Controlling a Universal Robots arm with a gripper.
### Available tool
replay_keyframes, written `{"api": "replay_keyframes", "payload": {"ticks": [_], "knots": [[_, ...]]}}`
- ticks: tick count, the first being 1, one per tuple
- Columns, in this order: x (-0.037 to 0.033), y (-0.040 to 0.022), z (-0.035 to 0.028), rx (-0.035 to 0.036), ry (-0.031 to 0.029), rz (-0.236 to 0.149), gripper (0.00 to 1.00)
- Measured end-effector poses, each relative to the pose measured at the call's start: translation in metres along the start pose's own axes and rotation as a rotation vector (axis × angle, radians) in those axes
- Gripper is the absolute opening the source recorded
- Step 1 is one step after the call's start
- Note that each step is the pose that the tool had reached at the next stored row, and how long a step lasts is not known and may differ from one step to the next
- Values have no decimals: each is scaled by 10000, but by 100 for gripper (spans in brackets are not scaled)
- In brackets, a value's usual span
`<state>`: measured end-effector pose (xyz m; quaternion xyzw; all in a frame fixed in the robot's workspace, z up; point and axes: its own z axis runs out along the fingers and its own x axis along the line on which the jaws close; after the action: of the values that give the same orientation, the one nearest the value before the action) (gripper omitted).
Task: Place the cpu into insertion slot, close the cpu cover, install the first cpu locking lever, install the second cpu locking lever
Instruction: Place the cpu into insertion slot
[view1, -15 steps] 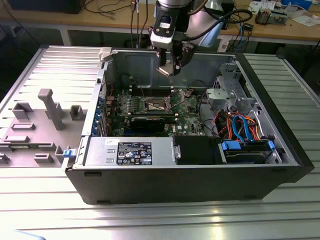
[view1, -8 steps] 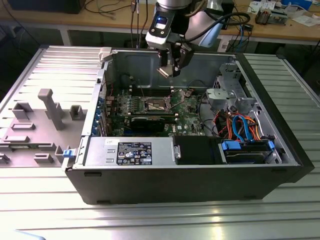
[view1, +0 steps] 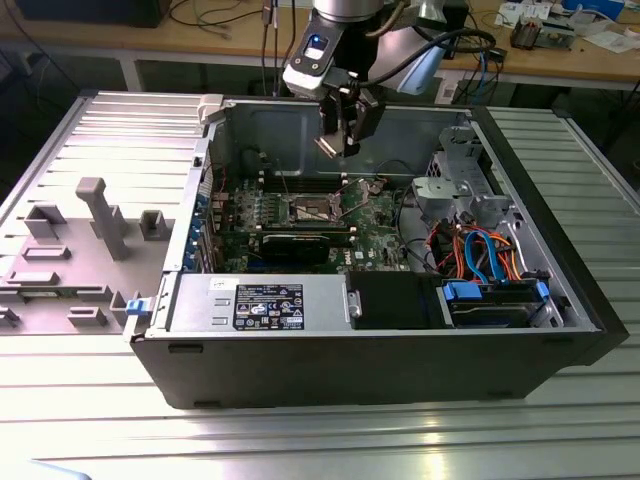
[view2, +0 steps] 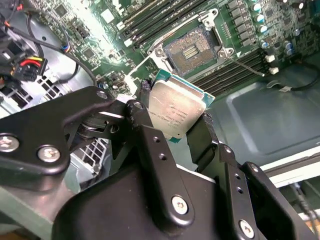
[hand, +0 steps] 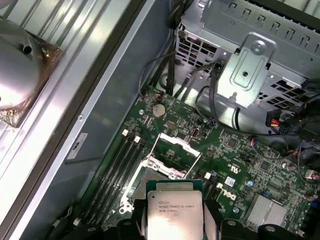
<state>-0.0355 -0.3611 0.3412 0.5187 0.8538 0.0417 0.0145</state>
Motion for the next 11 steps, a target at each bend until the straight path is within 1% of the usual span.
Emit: {"api": "replay_keyframes", "payload": {"ticks": [2, 3, 4, 5, 9, 11], "knots": [[0, -1, 7, -7, -30, 358, 55], [0, -1, 9, -9, -40, 467, 55], [0, -1, 15, -14, -65, 760, 55], [0, -2, 19, -18, -82, 950, 55], [-1, -3, 30, -28, -130, 1508, 55], [-1, -3, 31, -30, -141, 1629, 55]]}}
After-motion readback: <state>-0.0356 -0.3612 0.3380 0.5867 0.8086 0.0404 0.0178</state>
